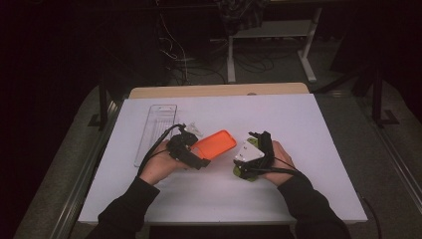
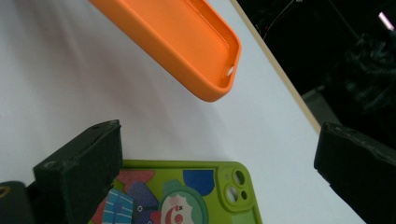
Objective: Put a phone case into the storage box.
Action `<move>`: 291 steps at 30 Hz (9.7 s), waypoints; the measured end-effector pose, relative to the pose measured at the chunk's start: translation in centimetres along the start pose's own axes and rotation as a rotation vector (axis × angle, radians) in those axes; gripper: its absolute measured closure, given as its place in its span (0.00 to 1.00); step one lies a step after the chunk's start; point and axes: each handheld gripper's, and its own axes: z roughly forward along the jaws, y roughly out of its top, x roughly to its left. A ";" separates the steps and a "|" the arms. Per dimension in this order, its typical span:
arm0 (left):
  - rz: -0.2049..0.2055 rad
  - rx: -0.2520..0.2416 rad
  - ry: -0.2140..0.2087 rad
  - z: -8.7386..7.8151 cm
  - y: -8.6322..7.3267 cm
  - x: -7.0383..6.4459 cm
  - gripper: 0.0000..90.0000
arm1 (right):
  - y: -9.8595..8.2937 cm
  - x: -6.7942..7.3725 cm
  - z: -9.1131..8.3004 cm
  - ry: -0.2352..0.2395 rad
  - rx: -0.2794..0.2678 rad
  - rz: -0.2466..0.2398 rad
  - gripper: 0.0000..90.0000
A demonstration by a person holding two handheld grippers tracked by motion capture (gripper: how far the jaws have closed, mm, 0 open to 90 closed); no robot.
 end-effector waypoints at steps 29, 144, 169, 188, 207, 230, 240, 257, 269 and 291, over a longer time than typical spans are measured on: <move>0.007 0.012 -0.001 0.0 0.1 -0.4 0.18 | 1.3 4.0 0.5 -0.291 -0.083 -0.615 0.01; -0.003 -0.092 -0.013 -2.7 -1.5 1.8 0.00 | 1.5 -2.1 1.0 0.201 -0.114 0.436 0.87; -0.078 -0.257 -0.045 -3.7 -0.3 1.9 0.00 | 0.4 -3.2 1.1 0.357 -0.164 0.720 0.87; -0.053 -0.367 -0.025 -4.1 3.3 2.5 0.00 | 1.3 -2.5 1.0 0.385 -0.189 0.734 0.87; -0.078 -0.422 -0.061 -2.5 3.3 2.0 0.00 | 3.0 -0.7 1.3 0.438 -0.223 0.703 0.87; -0.115 -0.460 -0.085 -2.1 3.1 2.1 0.04 | 3.9 1.0 2.1 0.466 -0.208 0.674 0.87; -0.143 -0.479 -0.081 -2.3 2.9 2.3 0.14 | 3.9 1.1 2.2 0.464 -0.202 0.669 0.87; -0.128 -0.476 -0.091 -2.3 2.8 2.1 0.18 | 3.6 0.5 2.1 0.470 -0.185 0.640 0.73; -0.108 -0.464 -0.082 -2.5 2.9 2.0 0.18 | 1.6 -1.3 0.5 0.461 -0.131 0.626 0.40; -0.126 -0.470 -0.063 -3.5 2.9 2.3 0.18 | -4.2 -2.5 -3.3 0.339 -0.071 0.619 0.03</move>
